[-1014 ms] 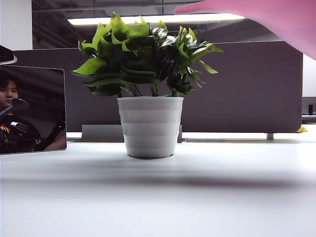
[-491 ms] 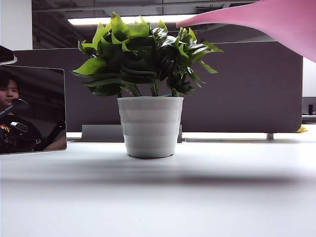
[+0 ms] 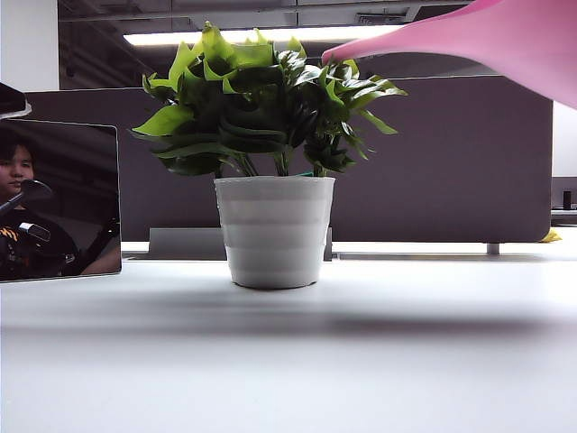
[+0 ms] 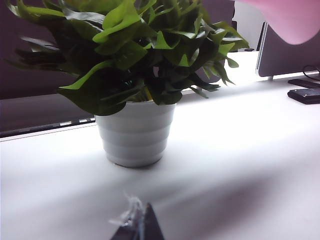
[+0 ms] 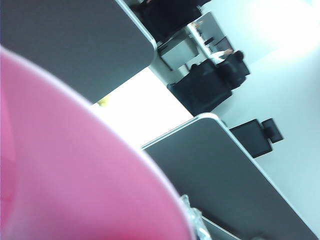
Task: Pick up the watering can from the table, water the potted plant, and put the can back.
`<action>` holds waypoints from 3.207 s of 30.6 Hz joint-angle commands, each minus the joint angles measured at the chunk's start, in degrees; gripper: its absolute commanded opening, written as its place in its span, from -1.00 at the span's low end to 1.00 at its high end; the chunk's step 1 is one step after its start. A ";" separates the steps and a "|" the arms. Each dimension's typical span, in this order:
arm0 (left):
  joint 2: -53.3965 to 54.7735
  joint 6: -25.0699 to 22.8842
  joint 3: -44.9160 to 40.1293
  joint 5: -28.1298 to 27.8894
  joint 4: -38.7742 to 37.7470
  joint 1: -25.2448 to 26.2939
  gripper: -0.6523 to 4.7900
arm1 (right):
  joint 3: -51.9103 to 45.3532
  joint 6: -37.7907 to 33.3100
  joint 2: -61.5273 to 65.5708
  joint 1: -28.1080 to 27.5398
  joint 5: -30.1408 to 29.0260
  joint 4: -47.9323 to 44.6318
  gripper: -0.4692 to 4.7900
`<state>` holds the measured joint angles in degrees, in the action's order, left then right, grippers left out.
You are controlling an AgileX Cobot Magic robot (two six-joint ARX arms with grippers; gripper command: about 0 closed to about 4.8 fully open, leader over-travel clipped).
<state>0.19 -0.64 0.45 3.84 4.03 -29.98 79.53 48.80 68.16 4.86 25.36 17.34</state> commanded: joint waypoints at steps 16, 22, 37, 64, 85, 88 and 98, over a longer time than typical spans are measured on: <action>0.04 -0.42 0.04 0.00 0.74 -0.07 -0.78 | 7.85 3.19 1.95 0.92 0.52 -6.34 -0.84; 0.07 -0.42 0.04 0.00 0.74 -0.07 -0.78 | 8.26 8.20 2.25 3.08 1.81 -6.99 -0.84; 0.07 -0.42 0.04 0.00 0.74 -0.07 -0.78 | 8.61 10.21 2.27 4.11 3.23 -8.04 -0.84; 0.04 -0.42 0.04 0.00 0.74 -0.07 -0.78 | 8.61 10.16 2.27 4.20 3.19 -8.17 -0.84; 0.04 -0.42 0.04 0.00 0.74 -0.07 -0.78 | 8.59 -0.77 1.01 3.67 3.30 0.59 -0.84; 0.04 -0.42 0.04 0.02 0.74 -0.07 -0.78 | 8.59 -3.26 0.24 1.51 2.99 3.26 -0.84; 0.04 -0.42 0.04 0.00 0.74 -0.07 -0.78 | 8.52 -19.93 -3.80 -8.92 -9.88 12.83 -0.84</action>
<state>0.19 -0.62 0.45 3.84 4.03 -30.00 87.13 34.59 65.32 -2.61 19.00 33.26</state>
